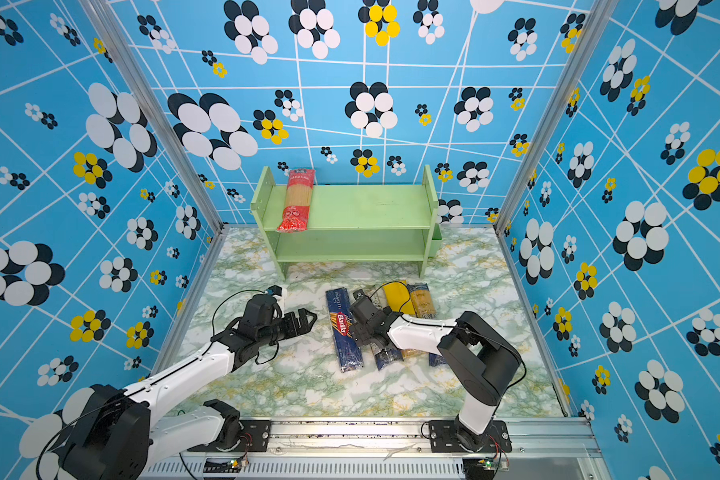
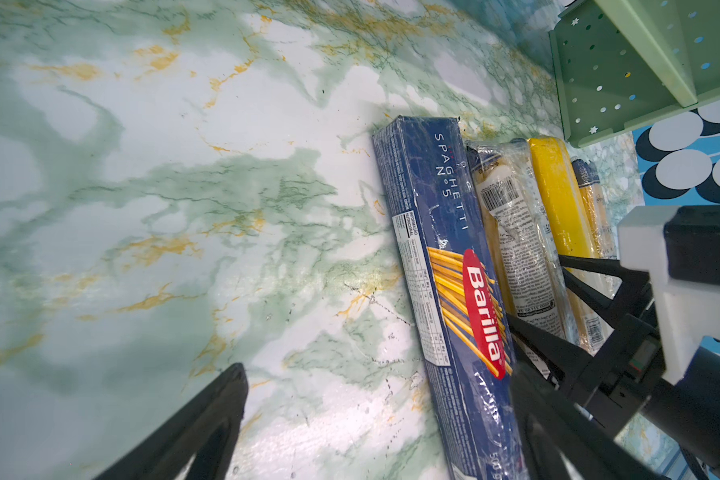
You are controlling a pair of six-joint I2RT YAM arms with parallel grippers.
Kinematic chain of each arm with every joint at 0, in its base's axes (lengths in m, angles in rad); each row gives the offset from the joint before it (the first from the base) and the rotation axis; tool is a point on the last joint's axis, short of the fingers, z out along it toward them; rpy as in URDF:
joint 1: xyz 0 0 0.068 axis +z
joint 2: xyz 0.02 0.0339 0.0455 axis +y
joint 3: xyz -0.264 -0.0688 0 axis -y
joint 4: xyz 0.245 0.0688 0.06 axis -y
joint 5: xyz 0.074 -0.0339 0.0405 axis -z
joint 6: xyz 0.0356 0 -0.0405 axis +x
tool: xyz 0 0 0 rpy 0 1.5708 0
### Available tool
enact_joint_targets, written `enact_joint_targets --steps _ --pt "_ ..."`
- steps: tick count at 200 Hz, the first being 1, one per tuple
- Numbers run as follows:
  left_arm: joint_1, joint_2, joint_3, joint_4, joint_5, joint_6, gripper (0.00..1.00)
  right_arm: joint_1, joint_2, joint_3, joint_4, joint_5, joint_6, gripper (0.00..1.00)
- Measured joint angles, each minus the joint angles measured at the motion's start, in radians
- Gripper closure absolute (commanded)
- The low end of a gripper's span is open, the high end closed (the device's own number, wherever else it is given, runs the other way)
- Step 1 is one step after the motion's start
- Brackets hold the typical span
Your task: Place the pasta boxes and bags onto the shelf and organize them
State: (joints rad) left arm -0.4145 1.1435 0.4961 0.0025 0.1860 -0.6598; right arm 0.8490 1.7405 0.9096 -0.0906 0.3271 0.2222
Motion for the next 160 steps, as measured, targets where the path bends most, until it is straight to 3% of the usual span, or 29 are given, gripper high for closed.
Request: enact_joint_targets --steps 54,115,160 --pt "-0.043 -0.068 -0.053 -0.008 -0.008 -0.024 0.01 0.009 0.009 0.012 0.028 -0.018 -0.002 0.02" --pt "-0.285 -0.114 -0.065 -0.042 -0.128 -0.081 0.01 0.013 0.000 0.012 0.026 0.020 -0.043 0.01" --pt "-0.431 -0.005 0.007 -0.132 -0.269 -0.161 0.01 -0.003 -0.046 0.012 0.006 0.031 -0.079 0.01"
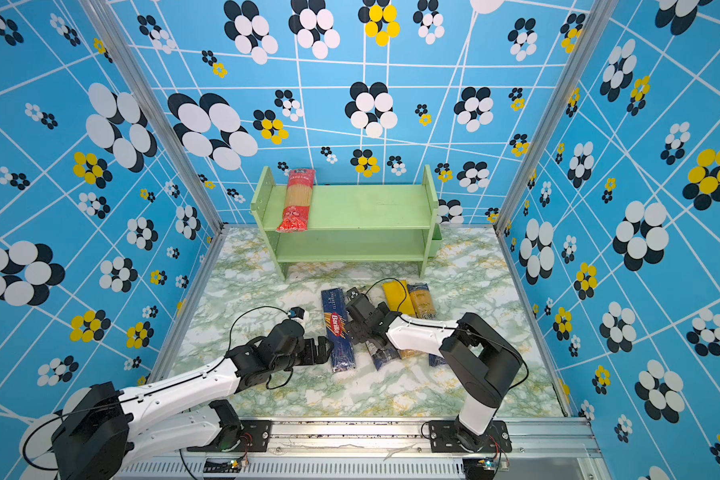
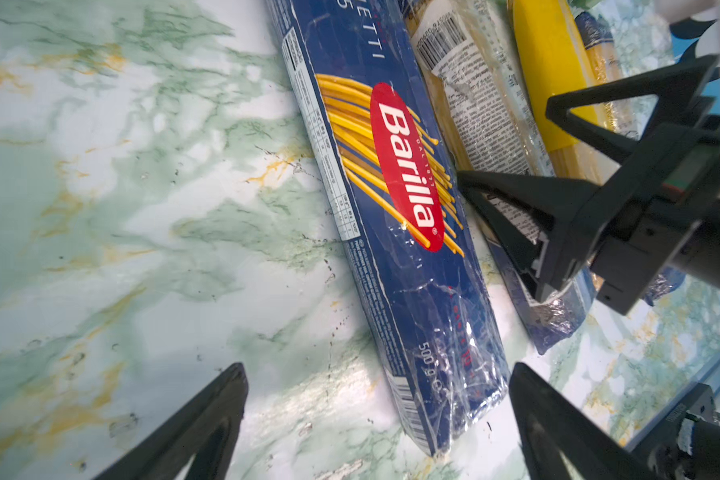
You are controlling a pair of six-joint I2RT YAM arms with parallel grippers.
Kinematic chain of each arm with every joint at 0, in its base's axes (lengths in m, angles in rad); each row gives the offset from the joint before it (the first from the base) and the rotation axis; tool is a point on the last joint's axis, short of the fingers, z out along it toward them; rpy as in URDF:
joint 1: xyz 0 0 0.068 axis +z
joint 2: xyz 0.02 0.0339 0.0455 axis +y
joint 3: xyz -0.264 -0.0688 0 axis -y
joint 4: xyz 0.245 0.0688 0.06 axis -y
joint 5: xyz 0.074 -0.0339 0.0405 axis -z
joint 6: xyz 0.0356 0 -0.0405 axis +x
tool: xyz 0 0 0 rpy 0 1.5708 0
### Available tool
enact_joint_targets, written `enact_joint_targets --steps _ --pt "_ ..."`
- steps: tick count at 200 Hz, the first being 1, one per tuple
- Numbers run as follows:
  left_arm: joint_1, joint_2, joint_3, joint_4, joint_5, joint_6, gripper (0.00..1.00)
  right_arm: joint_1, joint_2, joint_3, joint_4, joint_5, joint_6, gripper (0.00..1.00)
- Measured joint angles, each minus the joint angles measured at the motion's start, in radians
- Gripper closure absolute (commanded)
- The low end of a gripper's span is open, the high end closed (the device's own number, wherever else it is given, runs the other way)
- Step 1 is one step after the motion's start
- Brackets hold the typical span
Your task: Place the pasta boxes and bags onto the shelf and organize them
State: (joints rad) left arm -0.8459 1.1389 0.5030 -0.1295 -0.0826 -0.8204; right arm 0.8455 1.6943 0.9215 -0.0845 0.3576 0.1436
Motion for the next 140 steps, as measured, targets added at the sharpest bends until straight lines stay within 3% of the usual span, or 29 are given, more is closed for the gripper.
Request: enact_joint_targets --steps 35,140 --pt "-0.048 0.073 0.073 -0.052 -0.085 -0.050 0.01 -0.047 -0.058 0.000 -0.019 -0.005 -0.018 0.01" --pt "-0.142 0.291 0.303 -0.195 -0.203 -0.138 0.01 -0.125 -0.167 -0.040 -0.039 -0.037 -0.036 0.01"
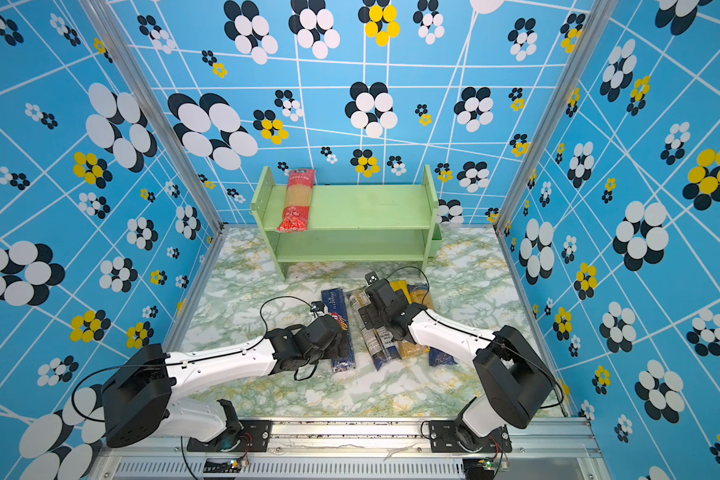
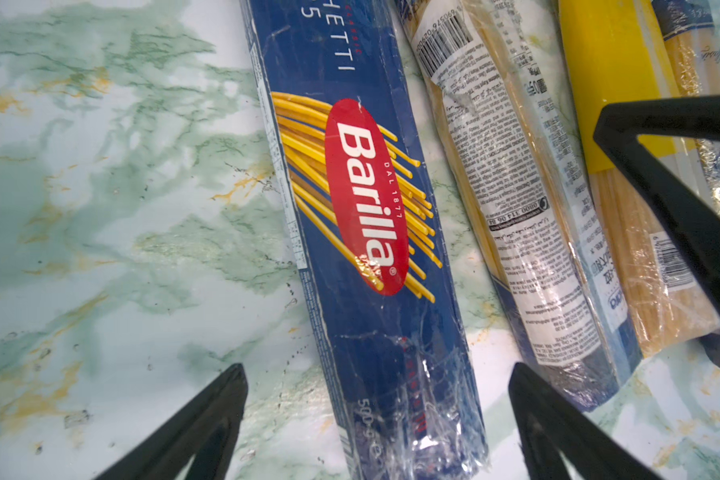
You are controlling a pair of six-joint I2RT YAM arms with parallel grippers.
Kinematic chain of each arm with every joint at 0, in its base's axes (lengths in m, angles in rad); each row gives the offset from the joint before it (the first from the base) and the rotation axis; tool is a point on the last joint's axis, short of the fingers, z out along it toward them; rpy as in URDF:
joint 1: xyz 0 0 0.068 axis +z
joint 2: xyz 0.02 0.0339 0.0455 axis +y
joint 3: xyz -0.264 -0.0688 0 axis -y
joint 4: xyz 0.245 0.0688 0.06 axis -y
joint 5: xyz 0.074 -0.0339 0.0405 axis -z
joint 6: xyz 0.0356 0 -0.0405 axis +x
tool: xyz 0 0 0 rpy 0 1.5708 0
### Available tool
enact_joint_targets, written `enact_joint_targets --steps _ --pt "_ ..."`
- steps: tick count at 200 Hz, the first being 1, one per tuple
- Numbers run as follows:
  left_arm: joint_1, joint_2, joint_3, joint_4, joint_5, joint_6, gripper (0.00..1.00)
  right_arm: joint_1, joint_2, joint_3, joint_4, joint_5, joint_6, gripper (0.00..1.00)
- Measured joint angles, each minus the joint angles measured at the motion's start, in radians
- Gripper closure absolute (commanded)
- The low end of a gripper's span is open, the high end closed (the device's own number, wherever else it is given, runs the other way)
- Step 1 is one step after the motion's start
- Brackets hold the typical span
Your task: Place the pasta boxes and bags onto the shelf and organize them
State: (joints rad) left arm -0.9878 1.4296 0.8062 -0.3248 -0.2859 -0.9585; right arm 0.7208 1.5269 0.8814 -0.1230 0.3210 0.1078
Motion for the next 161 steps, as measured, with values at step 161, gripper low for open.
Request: enact_joint_targets --steps 161 --pt "-0.003 0.152 0.150 -0.167 -0.006 -0.021 0.01 -0.043 -0.040 -0.084 0.030 -0.028 0.011 0.01"
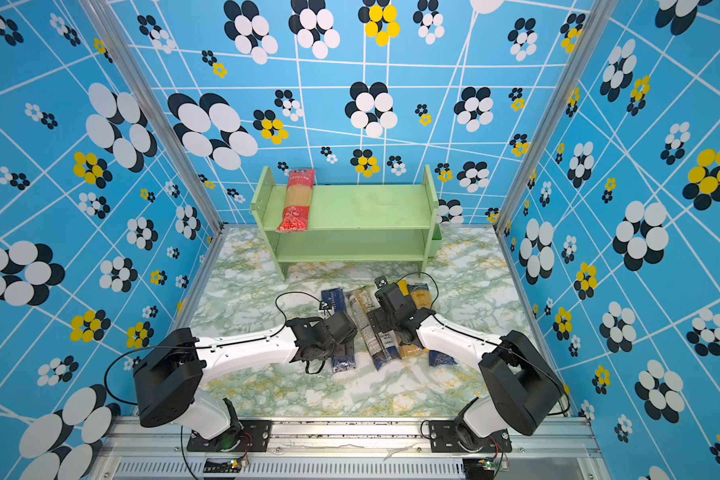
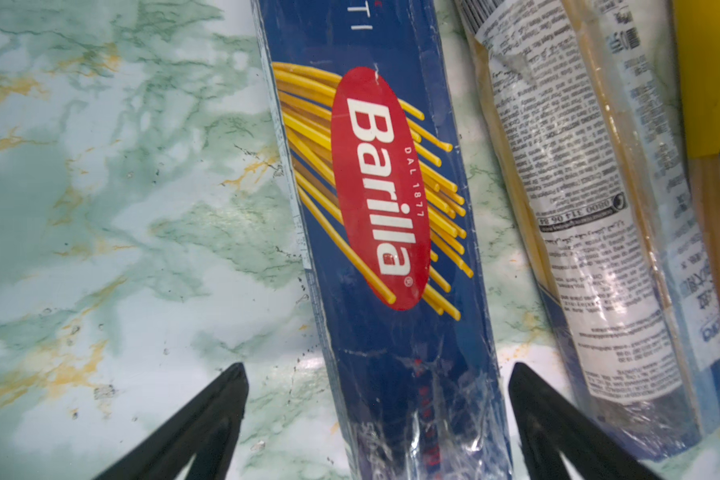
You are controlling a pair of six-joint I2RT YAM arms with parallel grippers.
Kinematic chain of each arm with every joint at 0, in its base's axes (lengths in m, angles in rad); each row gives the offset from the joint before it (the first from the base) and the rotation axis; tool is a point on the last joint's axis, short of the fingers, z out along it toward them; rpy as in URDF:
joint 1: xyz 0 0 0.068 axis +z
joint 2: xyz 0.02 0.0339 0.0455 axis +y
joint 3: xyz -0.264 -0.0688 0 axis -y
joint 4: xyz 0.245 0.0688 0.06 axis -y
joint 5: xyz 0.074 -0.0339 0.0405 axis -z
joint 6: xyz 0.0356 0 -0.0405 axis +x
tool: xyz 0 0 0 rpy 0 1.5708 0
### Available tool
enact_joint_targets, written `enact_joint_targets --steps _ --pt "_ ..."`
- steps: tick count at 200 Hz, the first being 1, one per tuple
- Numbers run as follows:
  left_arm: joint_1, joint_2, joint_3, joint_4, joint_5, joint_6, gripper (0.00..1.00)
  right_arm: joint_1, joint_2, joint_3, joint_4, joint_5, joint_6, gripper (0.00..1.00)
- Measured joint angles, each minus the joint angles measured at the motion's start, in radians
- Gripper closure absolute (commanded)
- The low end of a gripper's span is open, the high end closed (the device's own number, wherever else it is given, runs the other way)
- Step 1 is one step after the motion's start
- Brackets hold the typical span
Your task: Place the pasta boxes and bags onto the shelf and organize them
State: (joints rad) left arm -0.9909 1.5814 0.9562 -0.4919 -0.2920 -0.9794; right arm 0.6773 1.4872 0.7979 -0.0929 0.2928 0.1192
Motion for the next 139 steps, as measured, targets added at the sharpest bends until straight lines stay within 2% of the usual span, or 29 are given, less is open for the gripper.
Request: enact_joint_targets --steps 139 --pt "0.014 0.091 0.040 -0.003 0.031 0.022 0.01 -0.020 0.000 -0.003 0.000 -0.006 0.005 0.01"
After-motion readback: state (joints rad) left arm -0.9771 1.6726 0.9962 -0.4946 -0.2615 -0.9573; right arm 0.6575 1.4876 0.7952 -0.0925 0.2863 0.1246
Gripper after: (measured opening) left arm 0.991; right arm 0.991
